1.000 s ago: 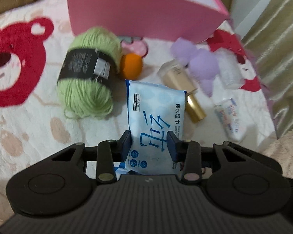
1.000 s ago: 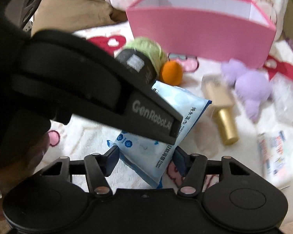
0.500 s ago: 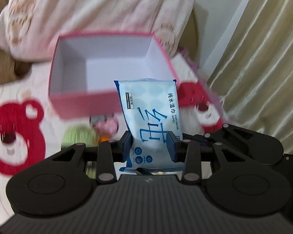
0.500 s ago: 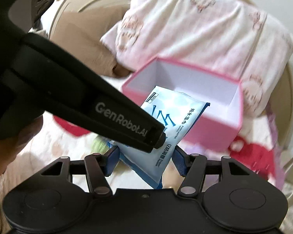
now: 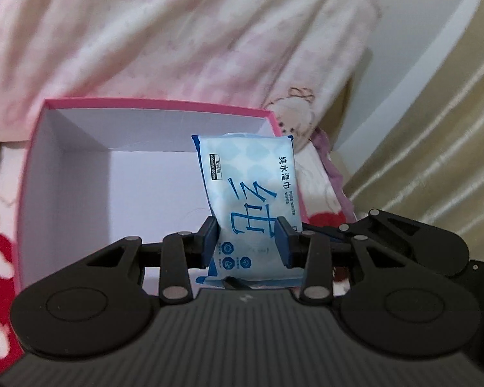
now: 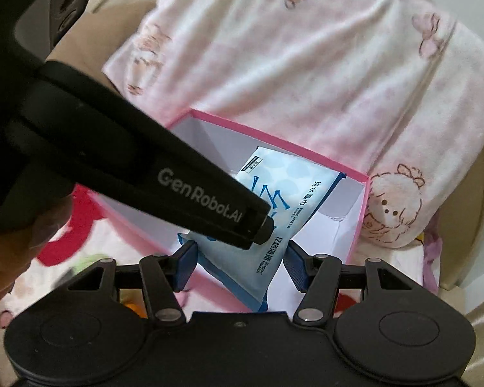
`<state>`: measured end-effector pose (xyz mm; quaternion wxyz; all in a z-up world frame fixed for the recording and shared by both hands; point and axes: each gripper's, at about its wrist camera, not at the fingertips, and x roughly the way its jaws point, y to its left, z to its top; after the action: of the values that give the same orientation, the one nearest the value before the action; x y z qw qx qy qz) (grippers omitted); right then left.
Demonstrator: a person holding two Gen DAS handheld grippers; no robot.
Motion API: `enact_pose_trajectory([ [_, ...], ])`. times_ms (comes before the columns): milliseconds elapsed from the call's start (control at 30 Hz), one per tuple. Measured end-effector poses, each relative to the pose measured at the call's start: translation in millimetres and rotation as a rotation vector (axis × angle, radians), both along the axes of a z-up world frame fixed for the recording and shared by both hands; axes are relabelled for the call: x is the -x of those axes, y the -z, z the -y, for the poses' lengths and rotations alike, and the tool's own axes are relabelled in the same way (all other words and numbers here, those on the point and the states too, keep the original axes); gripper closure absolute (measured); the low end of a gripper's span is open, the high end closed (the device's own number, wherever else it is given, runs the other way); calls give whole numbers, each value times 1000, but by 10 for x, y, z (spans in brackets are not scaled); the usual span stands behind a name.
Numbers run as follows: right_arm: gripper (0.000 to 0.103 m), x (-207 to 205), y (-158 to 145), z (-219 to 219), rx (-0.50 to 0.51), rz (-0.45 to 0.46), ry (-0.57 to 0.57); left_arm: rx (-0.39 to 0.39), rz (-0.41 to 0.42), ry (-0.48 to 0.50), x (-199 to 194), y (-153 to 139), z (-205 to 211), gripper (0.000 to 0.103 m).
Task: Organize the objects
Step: 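Carry the wipe pack into the pink box and open the left gripper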
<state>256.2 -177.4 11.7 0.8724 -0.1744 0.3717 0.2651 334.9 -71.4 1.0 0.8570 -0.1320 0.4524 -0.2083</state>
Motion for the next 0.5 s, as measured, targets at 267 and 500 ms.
enact_pose_trajectory([
  [267,41,-897,455,-83,106,-95,-6,40,-98,-37,-678,449,98,66],
  [500,41,-1153,686,-116,189,-138,-4,127,-210,-77,-918,794,88,66],
])
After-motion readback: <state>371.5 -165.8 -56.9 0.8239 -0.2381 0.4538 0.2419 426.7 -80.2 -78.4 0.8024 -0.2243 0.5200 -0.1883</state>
